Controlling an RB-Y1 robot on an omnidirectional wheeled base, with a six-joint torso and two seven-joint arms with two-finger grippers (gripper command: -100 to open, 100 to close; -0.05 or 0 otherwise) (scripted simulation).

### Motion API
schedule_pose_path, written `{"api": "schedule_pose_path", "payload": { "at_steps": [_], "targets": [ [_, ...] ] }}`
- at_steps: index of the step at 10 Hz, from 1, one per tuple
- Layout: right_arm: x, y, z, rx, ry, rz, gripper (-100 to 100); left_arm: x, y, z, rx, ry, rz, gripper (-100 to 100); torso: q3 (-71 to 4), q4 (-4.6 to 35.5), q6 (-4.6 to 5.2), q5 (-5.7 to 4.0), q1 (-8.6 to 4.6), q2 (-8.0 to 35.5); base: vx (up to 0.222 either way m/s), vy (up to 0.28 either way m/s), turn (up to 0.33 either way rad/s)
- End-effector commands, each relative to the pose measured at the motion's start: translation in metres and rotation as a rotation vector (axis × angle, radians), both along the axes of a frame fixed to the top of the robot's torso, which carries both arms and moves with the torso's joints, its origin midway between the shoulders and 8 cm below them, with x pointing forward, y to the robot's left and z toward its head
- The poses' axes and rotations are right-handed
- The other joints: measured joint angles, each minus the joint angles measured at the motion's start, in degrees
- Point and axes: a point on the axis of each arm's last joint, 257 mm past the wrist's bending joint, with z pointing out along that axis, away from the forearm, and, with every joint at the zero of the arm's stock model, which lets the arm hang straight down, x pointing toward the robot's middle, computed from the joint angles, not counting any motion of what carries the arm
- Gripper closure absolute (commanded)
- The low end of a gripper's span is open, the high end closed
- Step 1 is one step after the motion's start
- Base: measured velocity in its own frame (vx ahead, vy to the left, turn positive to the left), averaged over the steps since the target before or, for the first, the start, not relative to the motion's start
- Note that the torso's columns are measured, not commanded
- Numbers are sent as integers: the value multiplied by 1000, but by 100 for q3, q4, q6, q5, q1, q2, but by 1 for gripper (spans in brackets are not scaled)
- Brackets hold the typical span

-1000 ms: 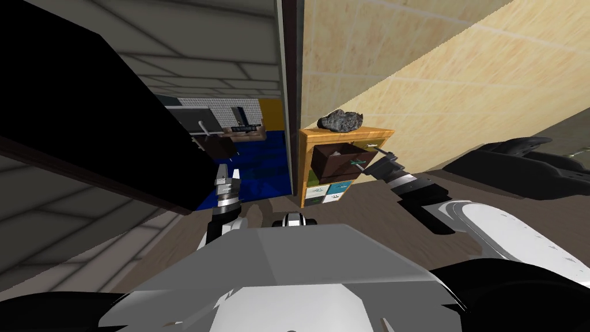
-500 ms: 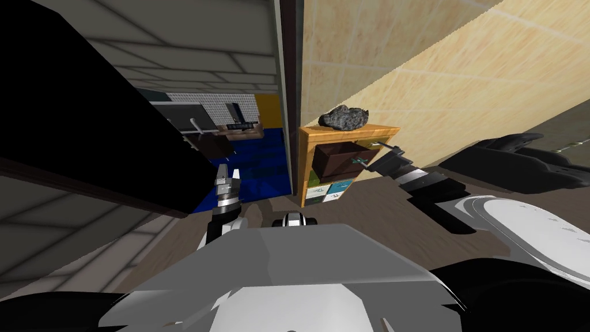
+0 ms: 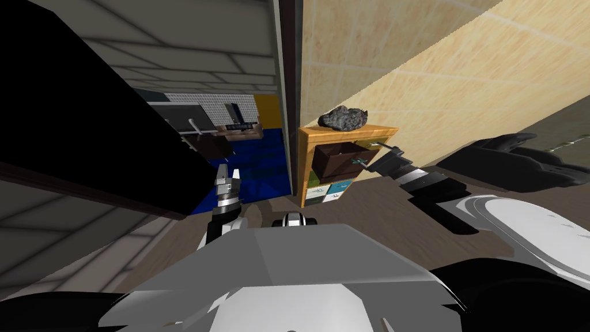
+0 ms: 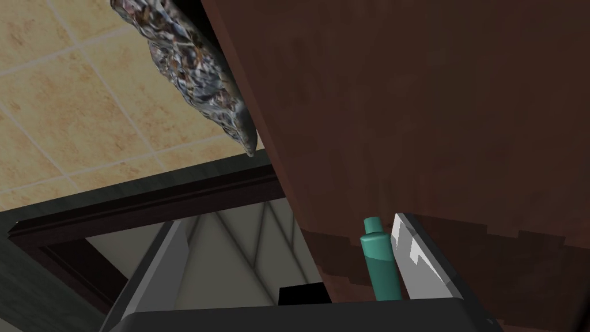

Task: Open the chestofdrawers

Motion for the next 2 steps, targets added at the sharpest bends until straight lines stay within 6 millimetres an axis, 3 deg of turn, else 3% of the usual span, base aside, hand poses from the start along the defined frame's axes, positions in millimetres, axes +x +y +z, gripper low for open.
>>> {"api": "schedule_pose_path", "payload": {
  "at_steps": [1,2],
  "targets": [
    [0,0,-1,0,2,-1,0,0,0,0,0,0,0,0,-3,-3,0,-2,-2,-5,0,0,0],
    [0,-1,-2,0,4,-1,0,0,0,0,0,0,0,0,-4,-6,0,-4,-4,-8,0,0,0]
  ]
}}
